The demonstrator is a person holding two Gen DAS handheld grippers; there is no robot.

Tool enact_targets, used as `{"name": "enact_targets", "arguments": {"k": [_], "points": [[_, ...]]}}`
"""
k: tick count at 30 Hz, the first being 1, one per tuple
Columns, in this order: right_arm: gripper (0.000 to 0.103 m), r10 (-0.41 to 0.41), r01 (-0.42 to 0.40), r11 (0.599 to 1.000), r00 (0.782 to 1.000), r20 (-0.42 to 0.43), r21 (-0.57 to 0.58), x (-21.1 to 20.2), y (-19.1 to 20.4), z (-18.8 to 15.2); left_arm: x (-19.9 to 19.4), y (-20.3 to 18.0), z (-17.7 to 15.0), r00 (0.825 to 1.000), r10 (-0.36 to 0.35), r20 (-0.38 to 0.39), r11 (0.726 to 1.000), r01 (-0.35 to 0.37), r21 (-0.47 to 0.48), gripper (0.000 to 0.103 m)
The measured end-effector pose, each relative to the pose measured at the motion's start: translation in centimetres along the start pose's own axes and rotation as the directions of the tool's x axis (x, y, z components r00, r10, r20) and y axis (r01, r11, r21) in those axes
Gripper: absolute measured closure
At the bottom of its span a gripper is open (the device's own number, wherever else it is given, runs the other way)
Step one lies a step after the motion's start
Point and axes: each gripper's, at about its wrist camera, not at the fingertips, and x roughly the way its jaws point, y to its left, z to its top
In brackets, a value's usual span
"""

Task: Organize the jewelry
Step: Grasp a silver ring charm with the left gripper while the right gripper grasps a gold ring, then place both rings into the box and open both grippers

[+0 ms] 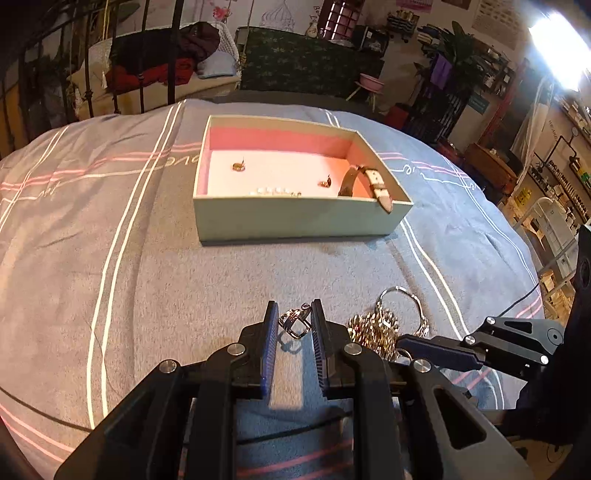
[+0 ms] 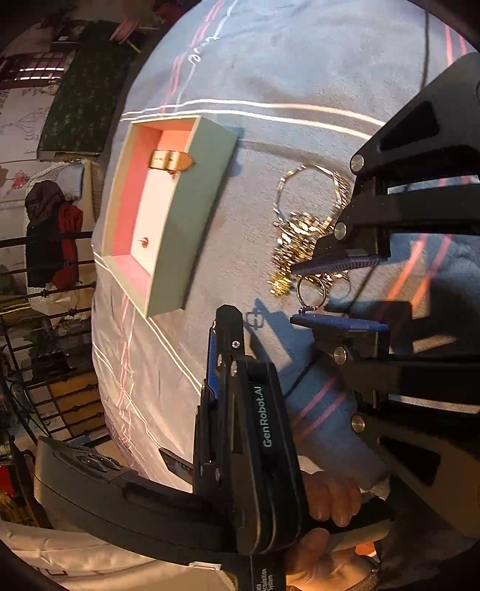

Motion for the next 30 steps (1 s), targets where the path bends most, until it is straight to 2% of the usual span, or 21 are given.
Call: {"name": "enact_targets", "arguments": {"k": [6, 9, 17, 21, 30], "points": [[0.081, -0.095, 0.099, 0.995, 0.99, 0.101, -0.035, -0.5, -2.5, 5.0, -0.5, 1.0, 5.3, 0.997, 0.017, 0.079, 0.999, -0.013, -0.045, 0.085], [0.081, -0.128, 0.131, 0.991, 0.983, 0.132, -0.013, -0.2, -4.4, 7.7, -0.5, 1.7, 8.4, 0.993, 0.056, 0.108, 0.997, -0.05, -0.056, 0.085], [0.081, -0.217, 0.21, 0.976, 0.966, 0.14, 0.066, 2.4, -8.4, 13.1, 1.8, 1.8, 15.3, 0.988, 0.118, 0.102, 0.991, -0.11, -0.081, 0.085], [0.081, -0.22, 0.209, 0.972, 0.97, 0.108, 0.102, 4.0, -9.9, 14.0, 3.4, 1.4, 16.6, 0.99, 0.125, 0.067, 0.99, -0.119, -0.078, 0.085], [0.081, -0.23, 0.222, 0.97, 0.97, 0.077, 0.096, 5.4, -10.5, 14.3, 4.8, 1.5, 16.2, 0.992, 0.122, 0.033, 0.989, -0.119, -0.091, 0.085]]}}
